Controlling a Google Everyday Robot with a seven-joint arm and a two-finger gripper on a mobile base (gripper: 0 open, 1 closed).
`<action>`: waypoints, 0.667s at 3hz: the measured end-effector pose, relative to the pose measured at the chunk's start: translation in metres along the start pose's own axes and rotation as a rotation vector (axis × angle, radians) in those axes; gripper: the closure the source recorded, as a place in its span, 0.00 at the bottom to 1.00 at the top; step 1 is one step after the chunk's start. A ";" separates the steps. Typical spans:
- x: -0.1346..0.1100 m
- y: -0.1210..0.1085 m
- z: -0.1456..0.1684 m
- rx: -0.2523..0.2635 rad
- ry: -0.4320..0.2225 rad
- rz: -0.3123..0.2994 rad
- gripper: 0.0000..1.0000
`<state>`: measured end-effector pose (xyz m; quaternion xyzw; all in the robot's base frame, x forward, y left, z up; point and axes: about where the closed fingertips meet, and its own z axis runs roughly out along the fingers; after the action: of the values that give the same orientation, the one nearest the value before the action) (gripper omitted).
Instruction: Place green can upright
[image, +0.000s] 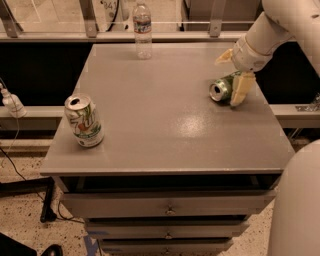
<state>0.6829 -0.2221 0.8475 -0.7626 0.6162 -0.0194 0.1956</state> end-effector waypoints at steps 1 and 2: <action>-0.001 -0.001 0.007 -0.031 0.013 -0.018 0.40; -0.002 -0.003 0.006 -0.046 0.024 -0.031 0.65</action>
Offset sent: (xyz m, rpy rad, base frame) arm 0.0051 -0.0005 0.0074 -0.0648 0.0369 0.0402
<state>0.6872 -0.2184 0.8433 -0.7762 0.6068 -0.0176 0.1703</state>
